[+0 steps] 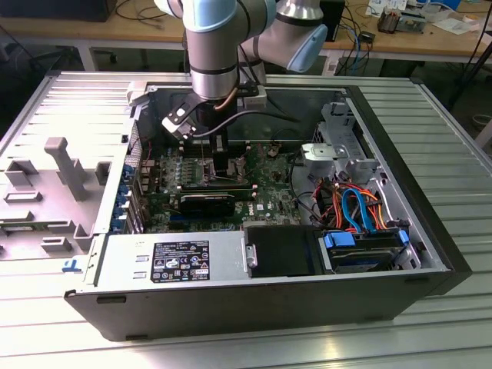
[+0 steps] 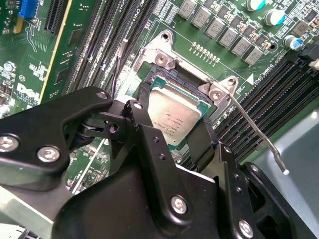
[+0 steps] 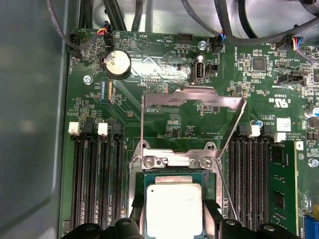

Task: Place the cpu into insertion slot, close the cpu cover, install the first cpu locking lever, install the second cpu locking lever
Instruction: 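Place the cpu into insertion slot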

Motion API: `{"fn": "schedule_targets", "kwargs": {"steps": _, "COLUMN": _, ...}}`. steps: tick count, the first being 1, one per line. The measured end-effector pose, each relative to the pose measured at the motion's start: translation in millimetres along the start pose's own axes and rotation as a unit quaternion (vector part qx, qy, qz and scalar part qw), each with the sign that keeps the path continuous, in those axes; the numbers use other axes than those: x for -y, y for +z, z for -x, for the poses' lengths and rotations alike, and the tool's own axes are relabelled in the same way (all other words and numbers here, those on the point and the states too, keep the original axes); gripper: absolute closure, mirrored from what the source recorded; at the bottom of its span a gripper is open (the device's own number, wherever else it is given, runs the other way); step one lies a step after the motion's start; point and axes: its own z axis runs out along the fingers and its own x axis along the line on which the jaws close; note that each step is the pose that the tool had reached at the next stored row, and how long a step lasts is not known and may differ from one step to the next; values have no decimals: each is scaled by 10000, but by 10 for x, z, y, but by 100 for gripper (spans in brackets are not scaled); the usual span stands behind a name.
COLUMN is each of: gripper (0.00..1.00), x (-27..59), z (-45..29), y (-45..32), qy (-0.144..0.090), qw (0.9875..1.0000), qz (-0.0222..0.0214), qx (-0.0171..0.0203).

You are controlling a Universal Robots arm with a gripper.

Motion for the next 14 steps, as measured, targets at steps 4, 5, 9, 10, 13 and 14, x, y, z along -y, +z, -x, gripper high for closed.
{"fn": "schedule_targets", "kwargs": {"steps": 4, "gripper": 45, "x": 0, "z": -1, "y": 2, "qy": 0, "qw": 10000, "qz": 1, "qx": 0}}
{"fn": "schedule_targets", "kwargs": {"steps": 5, "gripper": 44, "x": 0, "z": 1, "y": 2, "qy": 0, "qw": 10000, "qz": 1, "qx": 1}}
{"fn": "schedule_targets", "kwargs": {"steps": 9, "gripper": 38, "x": 0, "z": -1, "y": 3, "qy": 0, "qw": 10000, "qz": 1, "qx": -1}}
{"fn": "schedule_targets", "kwargs": {"steps": 10, "gripper": 38, "x": 0, "z": -1, "y": 4, "qy": 0, "qw": 10000, "qz": 1, "qx": -1}}
{"fn": "schedule_targets", "kwargs": {"steps": 13, "gripper": 38, "x": -1, "z": -1, "y": -4, "qy": 0, "qw": 10000, "qz": 3, "qx": -4}}
{"fn": "schedule_targets", "kwargs": {"steps": 14, "gripper": 38, "x": -2, "z": -1, "y": -14, "qy": 1, "qw": 10000, "qz": 6, "qx": -10}}
